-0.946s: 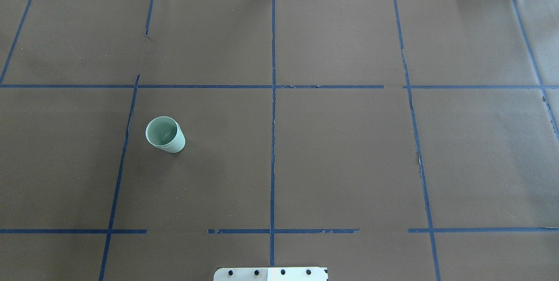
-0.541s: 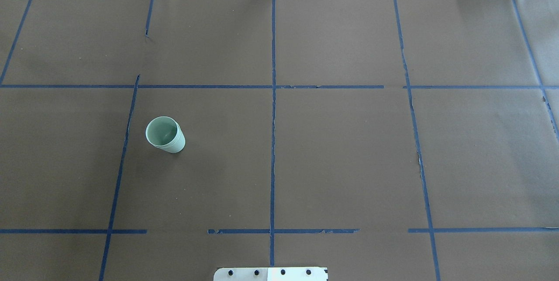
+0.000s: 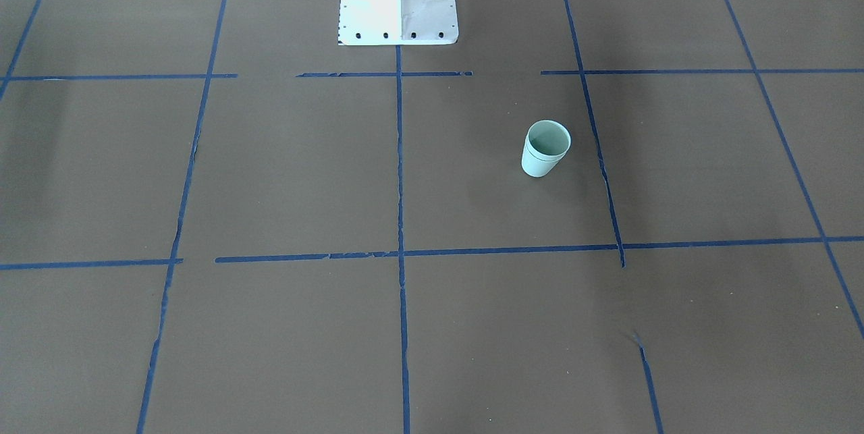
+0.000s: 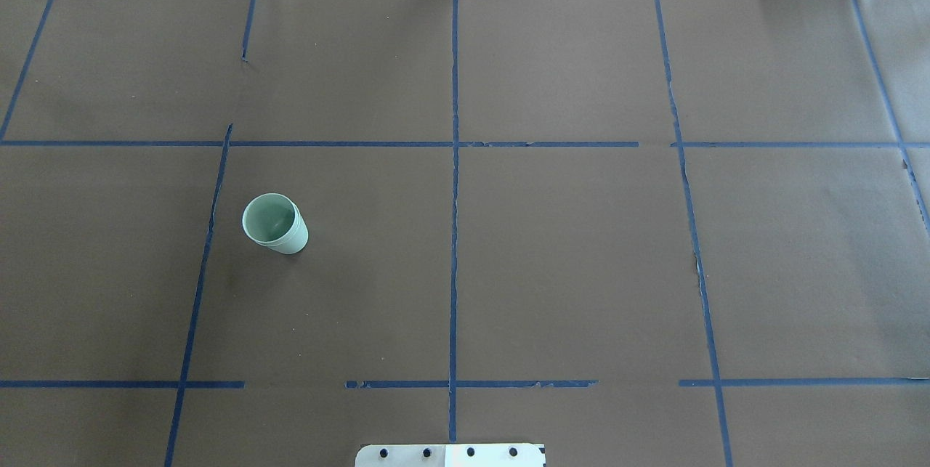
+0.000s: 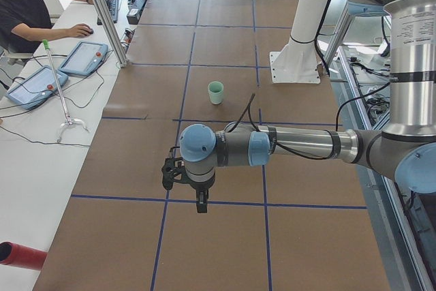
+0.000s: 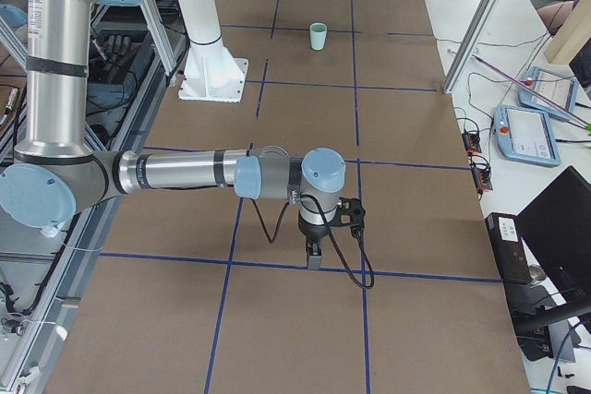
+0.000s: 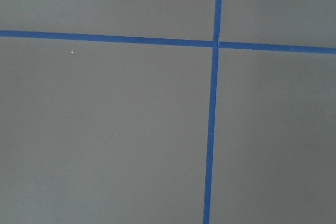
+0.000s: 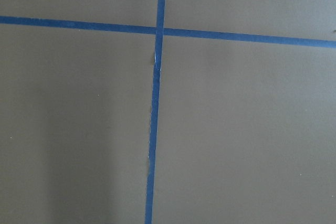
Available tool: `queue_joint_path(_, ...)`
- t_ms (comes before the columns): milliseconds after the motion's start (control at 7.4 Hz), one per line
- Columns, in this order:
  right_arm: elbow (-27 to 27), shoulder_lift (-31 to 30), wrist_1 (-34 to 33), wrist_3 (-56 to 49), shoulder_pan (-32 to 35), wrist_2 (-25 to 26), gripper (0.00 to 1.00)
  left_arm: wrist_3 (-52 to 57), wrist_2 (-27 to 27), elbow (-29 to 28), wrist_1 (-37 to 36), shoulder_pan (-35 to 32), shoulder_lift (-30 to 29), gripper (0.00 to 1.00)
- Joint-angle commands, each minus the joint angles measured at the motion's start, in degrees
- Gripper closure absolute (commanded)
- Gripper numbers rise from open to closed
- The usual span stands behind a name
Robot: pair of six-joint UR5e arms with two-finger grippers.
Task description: Stack cups
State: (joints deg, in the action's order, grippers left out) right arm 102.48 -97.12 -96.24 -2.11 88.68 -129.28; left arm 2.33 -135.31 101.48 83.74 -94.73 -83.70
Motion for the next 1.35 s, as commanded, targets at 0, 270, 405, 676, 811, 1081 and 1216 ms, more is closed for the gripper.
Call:
queue_joint_path(0, 0.00, 0.00, 0.00, 0.00, 0.00, -0.01, 0.00, -0.05, 0.05, 0.82, -0.07, -0.02, 0.73, 0.00)
queue_joint_path(270, 0.00, 0.00, 0.00, 0.00, 0.00, -0.01, 0.00, -0.05, -0.21, -0.32, -0.07, 0.07, 0.73, 0.00)
queue_joint_path(405, 0.00, 0.00, 0.00, 0.00, 0.00, -0.01, 0.00, -0.05, -0.30, -0.49, -0.07, 0.07, 0.64, 0.00)
queue_joint_path(676, 0.00, 0.00, 0.00, 0.00, 0.00, -0.01, 0.00, 0.04, -0.30, -0.50, -0.33, 0.15, -1.10, 0.00)
queue_joint_path(811, 0.00, 0.00, 0.09, 0.00, 0.00, -0.01, 0.00, 0.30, -0.21, -0.58, -0.42, 0.16, -1.11, 0.00)
queue_joint_path(1081, 0.00, 0.00, 0.00, 0.00, 0.00, -0.01, 0.00, 0.48, -0.21, -0.32, -0.60, 0.15, -1.11, 0.00)
queue_joint_path(1216, 0.00, 0.00, 0.00, 0.00, 0.00, -0.01, 0.00, 0.48, -0.21, 0.29, -0.60, 0.07, -1.03, 0.00)
